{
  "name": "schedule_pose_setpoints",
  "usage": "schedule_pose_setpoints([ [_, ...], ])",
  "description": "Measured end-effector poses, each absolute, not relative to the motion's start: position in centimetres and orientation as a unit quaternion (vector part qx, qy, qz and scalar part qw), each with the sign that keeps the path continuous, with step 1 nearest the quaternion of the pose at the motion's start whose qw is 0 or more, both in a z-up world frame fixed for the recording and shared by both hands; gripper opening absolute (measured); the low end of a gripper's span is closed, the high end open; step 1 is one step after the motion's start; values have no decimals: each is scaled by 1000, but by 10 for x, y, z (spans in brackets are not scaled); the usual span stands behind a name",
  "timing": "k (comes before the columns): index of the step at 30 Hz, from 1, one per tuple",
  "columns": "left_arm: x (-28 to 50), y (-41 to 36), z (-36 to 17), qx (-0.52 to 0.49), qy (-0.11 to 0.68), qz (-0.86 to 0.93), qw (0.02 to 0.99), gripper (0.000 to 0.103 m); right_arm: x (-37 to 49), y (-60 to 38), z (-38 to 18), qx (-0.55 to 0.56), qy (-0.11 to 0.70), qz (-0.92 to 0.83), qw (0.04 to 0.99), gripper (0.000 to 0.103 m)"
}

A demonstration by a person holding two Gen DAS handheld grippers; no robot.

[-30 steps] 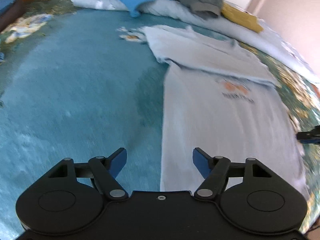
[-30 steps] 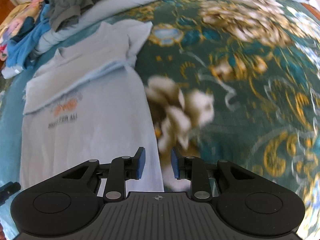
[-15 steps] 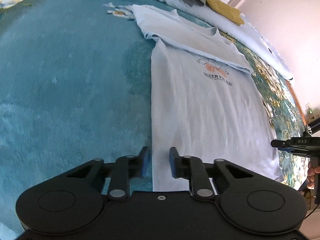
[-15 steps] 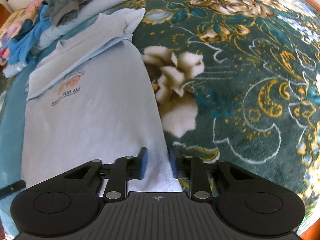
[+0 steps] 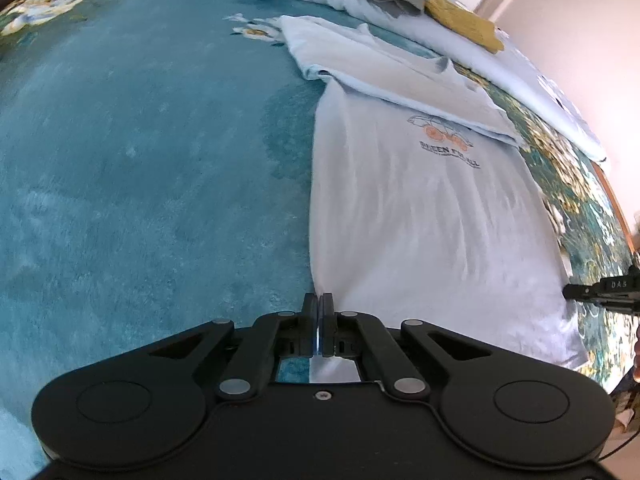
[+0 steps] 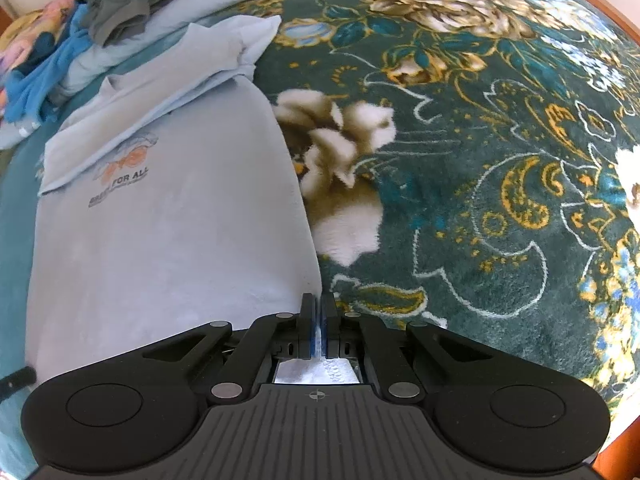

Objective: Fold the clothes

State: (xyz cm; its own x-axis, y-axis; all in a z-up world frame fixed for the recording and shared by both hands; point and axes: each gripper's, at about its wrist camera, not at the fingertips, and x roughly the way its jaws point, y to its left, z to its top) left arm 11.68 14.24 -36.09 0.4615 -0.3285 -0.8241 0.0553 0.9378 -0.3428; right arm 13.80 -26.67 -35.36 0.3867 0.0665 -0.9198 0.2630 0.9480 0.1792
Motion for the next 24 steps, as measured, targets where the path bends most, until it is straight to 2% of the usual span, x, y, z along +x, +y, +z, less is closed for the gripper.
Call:
schedule_pose_setpoints([
  [3,113,140,-355,-118,498,-122,850,2,132,-269,-348,157,538,-54,827,7],
  [7,101,142,-347,-114,494,-135,851,23,112,-275,-340,163,530,-54,830,15],
  [16,72,149,-354,-106,523,-130,836,24,59,-290,-349,210,548,-74,807,19],
  [24,66,147,-356,-120,527,-136,830,24,50,-288,-355,219,550,-76,803,19],
])
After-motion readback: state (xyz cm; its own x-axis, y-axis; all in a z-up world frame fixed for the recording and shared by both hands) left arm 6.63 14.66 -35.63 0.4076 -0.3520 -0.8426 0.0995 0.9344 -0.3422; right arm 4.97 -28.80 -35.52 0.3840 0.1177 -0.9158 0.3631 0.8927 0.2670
